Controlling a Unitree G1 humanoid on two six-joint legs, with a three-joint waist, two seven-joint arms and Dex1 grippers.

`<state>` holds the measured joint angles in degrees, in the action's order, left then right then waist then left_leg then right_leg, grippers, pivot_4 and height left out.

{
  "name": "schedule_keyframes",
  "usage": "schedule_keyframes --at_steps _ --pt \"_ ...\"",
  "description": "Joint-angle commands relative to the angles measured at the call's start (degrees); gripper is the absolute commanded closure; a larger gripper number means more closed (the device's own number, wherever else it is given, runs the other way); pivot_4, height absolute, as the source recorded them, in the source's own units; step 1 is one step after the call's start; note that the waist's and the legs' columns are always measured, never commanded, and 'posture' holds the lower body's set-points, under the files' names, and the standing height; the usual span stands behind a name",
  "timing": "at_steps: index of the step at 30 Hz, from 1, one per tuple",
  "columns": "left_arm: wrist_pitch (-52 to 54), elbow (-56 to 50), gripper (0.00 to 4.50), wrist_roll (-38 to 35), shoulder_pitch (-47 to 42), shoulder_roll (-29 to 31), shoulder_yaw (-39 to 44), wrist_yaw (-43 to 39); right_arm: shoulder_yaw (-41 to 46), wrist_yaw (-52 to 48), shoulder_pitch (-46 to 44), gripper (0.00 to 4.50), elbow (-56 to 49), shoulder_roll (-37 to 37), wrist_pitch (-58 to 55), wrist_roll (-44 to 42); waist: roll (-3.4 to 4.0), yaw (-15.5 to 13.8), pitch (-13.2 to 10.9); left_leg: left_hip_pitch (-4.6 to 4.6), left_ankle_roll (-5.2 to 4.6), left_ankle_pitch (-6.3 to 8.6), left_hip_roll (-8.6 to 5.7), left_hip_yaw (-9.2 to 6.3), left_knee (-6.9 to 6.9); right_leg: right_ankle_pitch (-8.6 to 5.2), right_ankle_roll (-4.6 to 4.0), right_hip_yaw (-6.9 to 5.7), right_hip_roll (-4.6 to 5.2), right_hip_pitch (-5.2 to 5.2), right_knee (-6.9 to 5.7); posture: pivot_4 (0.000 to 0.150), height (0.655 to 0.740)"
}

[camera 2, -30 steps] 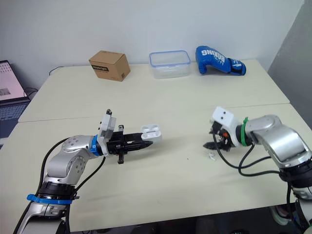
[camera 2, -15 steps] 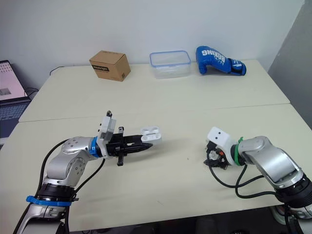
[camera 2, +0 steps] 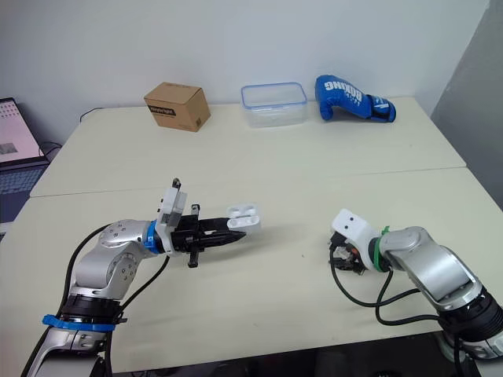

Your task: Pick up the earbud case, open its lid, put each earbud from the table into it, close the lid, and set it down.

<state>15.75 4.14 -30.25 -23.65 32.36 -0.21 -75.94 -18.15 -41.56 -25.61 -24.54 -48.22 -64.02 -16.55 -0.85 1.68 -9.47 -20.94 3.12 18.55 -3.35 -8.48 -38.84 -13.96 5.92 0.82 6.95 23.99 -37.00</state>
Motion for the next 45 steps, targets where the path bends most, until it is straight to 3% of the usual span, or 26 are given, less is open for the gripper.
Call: schedule_keyframes --at_steps 1,28,31,34,40,45 --pt "-0.26 -2.11 3.69 -0.73 -1.00 0.60 0.81 -0.25 -0.39 1.07 -0.04 2.43 0.97 -0.87 0.02 1.86 0.00 0.00 0.00 0.00 0.00 0.00 0.00 0.00 0.00 0.00 0.00 -0.01 0.00 0.00 0.00 0.150 0.7307" --pt "0.10 -3.15 3.69 -0.63 -0.47 0.42 0.57 0.47 -0.95 -0.70 1.94 2.43 0.21 -3.77 0.71 0.89 -0.02 -0.18 0.01 0.00 0.00 0.00 -0.01 -0.04 -0.02 0.00 0.00 -0.04 0.01 -0.06 0.03 0.150 0.7307" --pt "0.17 -3.24 3.69 -0.62 -0.43 0.48 0.67 0.48 -1.01 -0.41 1.89 3.02 0.04 -3.47 0.75 1.01 -0.02 -0.18 0.02 0.01 0.00 0.00 -0.01 -0.05 -0.02 0.00 0.00 -0.05 0.00 -0.06 0.03 0.150 0.7307" --pt "0.17 -3.27 3.69 -0.64 -0.32 0.65 0.81 0.37 -1.05 -0.55 1.98 4.03 -0.27 -3.65 0.61 1.07 -0.03 -0.18 0.02 0.02 0.00 0.00 -0.01 -0.04 -0.03 0.00 0.00 -0.04 0.00 -0.09 0.02 0.150 0.7307" --pt "-0.03 -2.93 3.69 -0.47 -0.43 0.62 0.72 0.26 -2.19 -3.54 1.56 4.09 -0.25 -6.36 2.48 1.32 -0.03 -0.21 0.02 0.07 0.00 0.00 -0.02 -0.11 -0.03 0.00 0.01 -0.11 0.01 -0.21 0.07 0.150 0.7307" --pt "-0.43 -2.30 3.69 -0.43 -0.94 0.24 0.49 -0.12 -4.75 -15.18 -2.06 4.09 2.62 -13.75 17.65 4.89 -0.03 -0.22 0.01 0.06 -0.01 0.00 -0.04 -0.10 -0.03 0.00 0.01 -0.14 0.02 -0.22 0.12 0.150 0.7307"
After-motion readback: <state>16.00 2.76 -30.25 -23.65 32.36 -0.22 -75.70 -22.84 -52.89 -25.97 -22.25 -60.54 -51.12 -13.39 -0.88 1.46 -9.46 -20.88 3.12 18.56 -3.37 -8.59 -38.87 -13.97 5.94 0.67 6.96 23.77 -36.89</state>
